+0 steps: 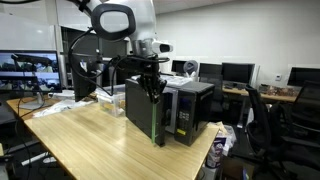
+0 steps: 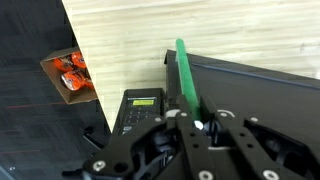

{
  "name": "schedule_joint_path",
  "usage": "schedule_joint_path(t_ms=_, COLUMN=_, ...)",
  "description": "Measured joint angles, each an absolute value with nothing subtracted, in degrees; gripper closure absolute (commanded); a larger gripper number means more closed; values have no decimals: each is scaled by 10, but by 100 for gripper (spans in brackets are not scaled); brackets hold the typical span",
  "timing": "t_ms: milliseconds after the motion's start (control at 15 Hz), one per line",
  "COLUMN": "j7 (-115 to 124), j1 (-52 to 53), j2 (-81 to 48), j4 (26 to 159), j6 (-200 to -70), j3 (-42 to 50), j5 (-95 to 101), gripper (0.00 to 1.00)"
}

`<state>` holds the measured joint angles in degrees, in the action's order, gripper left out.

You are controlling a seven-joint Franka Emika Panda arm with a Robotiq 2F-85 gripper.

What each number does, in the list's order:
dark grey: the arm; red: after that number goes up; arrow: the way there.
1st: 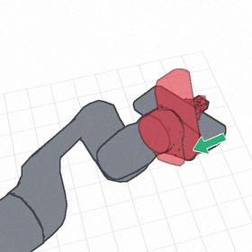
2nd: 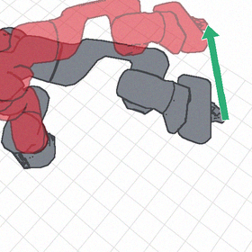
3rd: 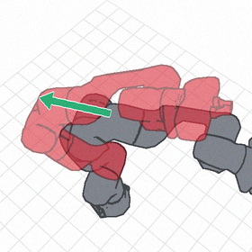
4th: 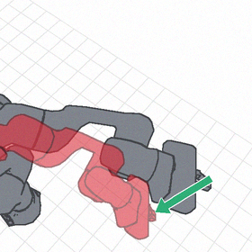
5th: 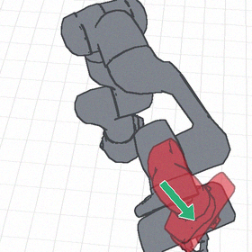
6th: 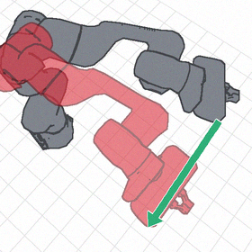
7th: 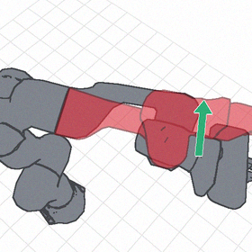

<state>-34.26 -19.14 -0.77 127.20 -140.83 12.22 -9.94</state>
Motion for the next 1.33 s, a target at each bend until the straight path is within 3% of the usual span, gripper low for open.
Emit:
schedule_joint_path(t_ms=667, j7=-349, j1=-164, j2=111, j4=1395, j6=-1398, j3=140, j5=28, gripper=96)
schedule_joint_path(t_ms=733, j7=-348, j1=-162, j2=126, j4=1408, j6=-1392, j3=140, j5=44, gripper=58)
schedule_joint_path(t_ms=867, j7=-348, j1=-161, j2=167, j4=1444, j6=-1364, j3=141, j5=77, gripper=51)
schedule_joint_path(t_ms=1333, j7=-348, j1=-137, j2=332, j4=1471, j6=-1280, j3=171, j5=67, gripper=3)
